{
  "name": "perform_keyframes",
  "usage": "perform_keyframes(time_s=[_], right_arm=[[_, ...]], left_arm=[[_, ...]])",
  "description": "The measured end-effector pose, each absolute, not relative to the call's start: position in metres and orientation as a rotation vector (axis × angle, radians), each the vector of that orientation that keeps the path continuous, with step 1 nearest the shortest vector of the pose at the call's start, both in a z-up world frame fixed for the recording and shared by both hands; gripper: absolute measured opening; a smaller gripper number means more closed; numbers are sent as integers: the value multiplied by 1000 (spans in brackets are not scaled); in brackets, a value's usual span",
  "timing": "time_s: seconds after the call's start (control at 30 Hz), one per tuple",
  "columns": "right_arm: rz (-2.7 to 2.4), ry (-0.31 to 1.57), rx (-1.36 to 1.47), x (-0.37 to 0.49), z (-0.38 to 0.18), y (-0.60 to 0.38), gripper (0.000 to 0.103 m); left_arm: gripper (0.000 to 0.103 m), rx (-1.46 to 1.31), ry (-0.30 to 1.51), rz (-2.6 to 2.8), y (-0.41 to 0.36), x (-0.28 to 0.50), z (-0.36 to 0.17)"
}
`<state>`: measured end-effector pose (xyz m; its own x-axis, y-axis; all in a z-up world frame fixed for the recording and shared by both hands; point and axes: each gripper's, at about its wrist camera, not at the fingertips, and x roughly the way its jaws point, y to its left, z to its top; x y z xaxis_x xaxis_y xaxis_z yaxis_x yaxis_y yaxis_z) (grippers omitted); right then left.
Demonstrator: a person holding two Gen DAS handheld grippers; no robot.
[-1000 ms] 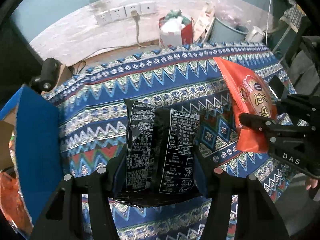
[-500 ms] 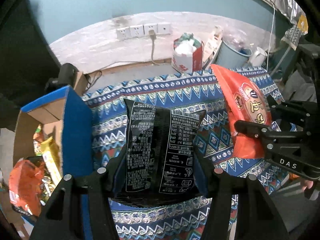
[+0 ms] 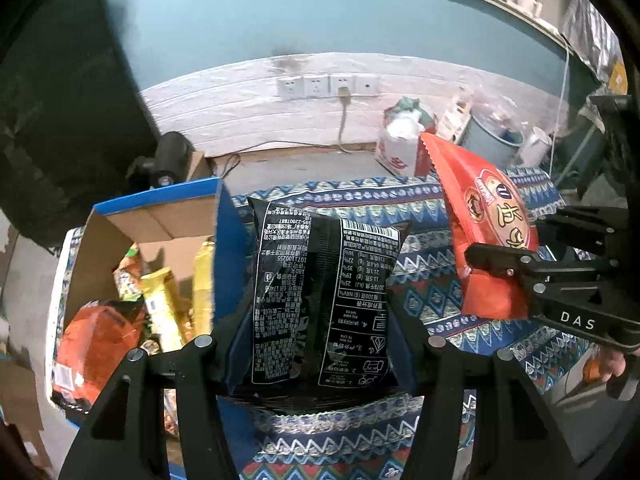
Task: Organize snacks
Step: 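Lift both bags off the tablecloth and carry them toward the box, then hold both bags over the box and open both grippers to drop them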
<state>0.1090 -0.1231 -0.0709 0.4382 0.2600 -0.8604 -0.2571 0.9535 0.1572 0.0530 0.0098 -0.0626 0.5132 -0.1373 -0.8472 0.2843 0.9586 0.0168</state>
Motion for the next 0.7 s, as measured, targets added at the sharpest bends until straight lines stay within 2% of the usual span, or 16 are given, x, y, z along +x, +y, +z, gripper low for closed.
perform_keyframes(time_s=[0.7], right_arm=[[457,1039,-50,139,-57,-30,33]], left_arm=[[60,62,999,-57,112,50,-66]])
